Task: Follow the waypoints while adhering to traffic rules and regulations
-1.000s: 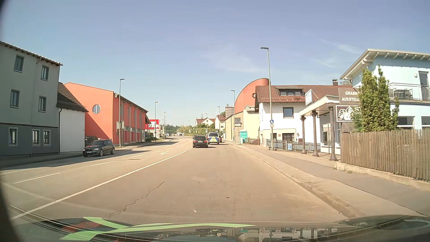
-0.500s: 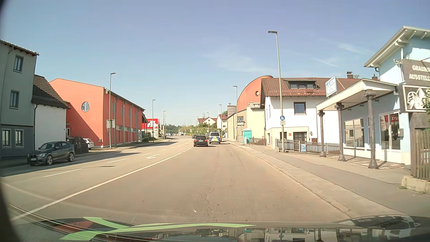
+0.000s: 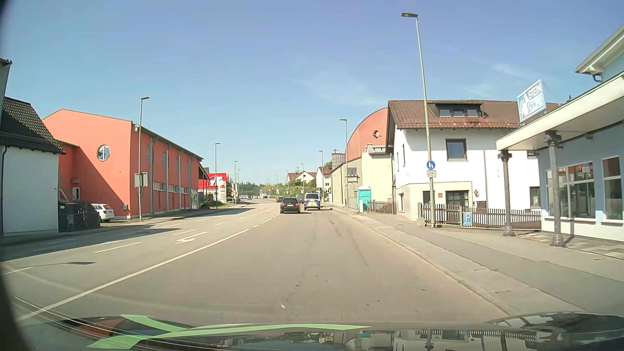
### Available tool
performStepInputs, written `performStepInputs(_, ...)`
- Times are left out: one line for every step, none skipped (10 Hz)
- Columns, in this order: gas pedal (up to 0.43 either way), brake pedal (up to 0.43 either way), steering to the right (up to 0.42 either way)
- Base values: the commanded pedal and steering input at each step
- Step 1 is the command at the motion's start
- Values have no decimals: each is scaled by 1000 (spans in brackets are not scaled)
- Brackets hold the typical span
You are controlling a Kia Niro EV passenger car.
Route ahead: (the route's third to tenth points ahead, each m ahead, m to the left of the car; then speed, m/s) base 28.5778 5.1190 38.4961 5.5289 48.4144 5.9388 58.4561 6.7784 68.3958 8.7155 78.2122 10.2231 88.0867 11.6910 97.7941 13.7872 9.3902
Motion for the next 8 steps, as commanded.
performStepInputs(169, 0, -9)
performStepInputs(169, 0, -9)
performStepInputs(169, 0, -9)
performStepInputs(169, 0, -9)
performStepInputs(169, 0, -9)
performStepInputs(169, 0, -9)
performStepInputs(169, 0, -10)
performStepInputs(169, 0, -10)
